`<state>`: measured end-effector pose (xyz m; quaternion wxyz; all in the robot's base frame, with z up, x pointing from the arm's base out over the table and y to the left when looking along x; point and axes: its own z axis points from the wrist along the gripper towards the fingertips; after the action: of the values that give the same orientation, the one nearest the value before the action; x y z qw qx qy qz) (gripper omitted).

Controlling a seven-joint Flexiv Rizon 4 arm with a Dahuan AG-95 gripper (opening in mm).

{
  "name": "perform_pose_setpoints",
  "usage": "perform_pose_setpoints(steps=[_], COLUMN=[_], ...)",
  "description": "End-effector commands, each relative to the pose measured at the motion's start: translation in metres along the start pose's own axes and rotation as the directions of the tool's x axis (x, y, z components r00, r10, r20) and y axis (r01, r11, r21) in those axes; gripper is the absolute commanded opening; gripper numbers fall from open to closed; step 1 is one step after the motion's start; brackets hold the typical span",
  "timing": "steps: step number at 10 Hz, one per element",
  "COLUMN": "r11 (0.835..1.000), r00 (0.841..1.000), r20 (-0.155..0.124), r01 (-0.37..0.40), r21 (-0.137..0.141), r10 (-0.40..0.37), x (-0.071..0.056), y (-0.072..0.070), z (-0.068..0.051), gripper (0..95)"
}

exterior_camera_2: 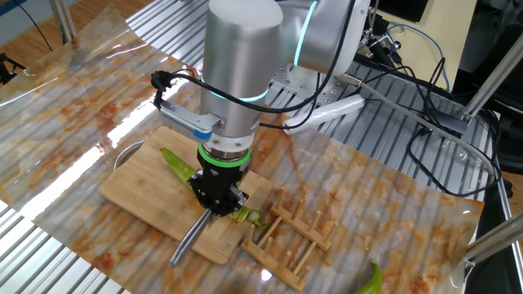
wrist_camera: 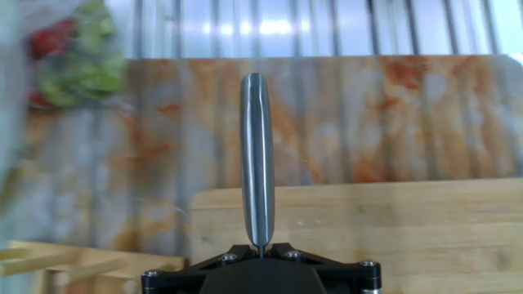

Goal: Chop the chili peppers

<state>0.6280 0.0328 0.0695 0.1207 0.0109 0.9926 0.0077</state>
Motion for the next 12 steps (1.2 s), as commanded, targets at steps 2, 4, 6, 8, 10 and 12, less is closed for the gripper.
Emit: perform_pose_setpoints(steps=[2,4,6,8,10,12], r11=[1.0,1.0,1.0,1.0,1.0,1.0], r00=[0.999,0.999,0.999,0.999,0.999,0.999], r20=[-0.034,-0.034,-0.035,-0.036,-0.036,-0.036], r01=[-0.021,-0.017,-0.009,-0.004,0.005,0.012], r21=[-0.021,-0.022,-0.02,-0.018,-0.011,-0.006], r10=[0.02,0.017,0.008,0.004,-0.005,-0.012], x=[-0.001,0.0,0.001,0.001,0.002,0.005], y=[0.0,0.0,0.002,0.003,0.003,0.005], z=[-0.017,-0.024,-0.025,-0.026,-0.025,-0.017], gripper=[0.0,0.0,0.0,0.0,0.0,0.0])
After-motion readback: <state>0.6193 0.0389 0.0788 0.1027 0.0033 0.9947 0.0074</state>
